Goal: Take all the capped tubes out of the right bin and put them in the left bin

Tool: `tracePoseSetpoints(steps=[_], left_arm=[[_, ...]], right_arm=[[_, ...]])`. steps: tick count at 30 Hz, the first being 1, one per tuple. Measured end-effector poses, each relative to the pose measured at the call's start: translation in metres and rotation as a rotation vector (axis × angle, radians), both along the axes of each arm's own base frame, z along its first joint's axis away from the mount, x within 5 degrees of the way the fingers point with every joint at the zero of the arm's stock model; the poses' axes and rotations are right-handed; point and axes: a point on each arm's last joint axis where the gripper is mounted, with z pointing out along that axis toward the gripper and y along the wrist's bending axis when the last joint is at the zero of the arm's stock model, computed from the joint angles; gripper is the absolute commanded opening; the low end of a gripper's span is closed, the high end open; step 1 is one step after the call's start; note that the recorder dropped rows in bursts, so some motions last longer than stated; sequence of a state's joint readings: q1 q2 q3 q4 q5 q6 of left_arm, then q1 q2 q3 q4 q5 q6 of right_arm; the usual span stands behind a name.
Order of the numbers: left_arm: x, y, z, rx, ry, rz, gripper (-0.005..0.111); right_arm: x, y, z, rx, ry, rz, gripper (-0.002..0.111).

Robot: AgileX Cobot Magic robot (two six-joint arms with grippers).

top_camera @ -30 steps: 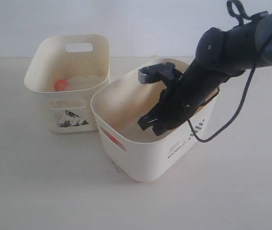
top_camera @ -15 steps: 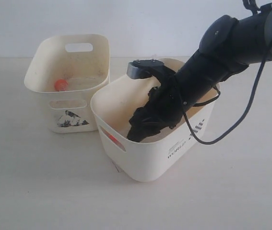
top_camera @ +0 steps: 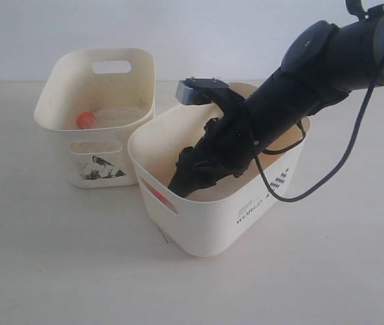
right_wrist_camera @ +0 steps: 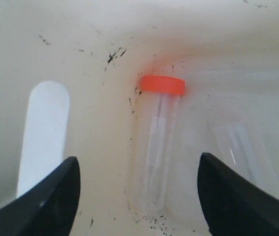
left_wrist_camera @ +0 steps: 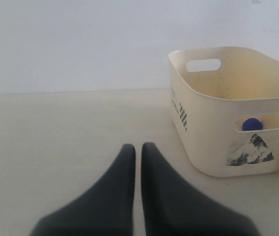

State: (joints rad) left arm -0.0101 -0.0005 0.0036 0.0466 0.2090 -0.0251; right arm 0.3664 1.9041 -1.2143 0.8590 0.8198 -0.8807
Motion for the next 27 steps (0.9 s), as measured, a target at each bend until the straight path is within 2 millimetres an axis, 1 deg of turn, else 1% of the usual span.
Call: tracePoseSetpoints(steps=[6, 10, 15, 21, 27], left_arm=[[0.000, 0.000, 0.000, 0.000, 0.000, 0.000, 0.004], [0.000, 0.000, 0.000, 0.000, 0.000, 0.000, 0.004], [0.000, 0.000, 0.000, 0.000, 0.000, 0.000, 0.004], [0.000, 0.000, 0.000, 0.000, 0.000, 0.000, 0.004], [0.000, 0.000, 0.000, 0.000, 0.000, 0.000, 0.004]], right_arm=[[-0.001, 0.002, -0.001, 0.003, -0.004, 0.023, 0.064], [-0.003, 0.009, -0.017, -0.011, 0.027, 0.054, 0.065], [0.000, 0.011, -0.031, -0.032, 0.031, 0.061, 0.075], [-0.001, 0.018, -0.049, -0.060, 0.045, 0.071, 0.074], [0.001, 0.018, -0.056, -0.107, 0.017, 0.056, 0.074]])
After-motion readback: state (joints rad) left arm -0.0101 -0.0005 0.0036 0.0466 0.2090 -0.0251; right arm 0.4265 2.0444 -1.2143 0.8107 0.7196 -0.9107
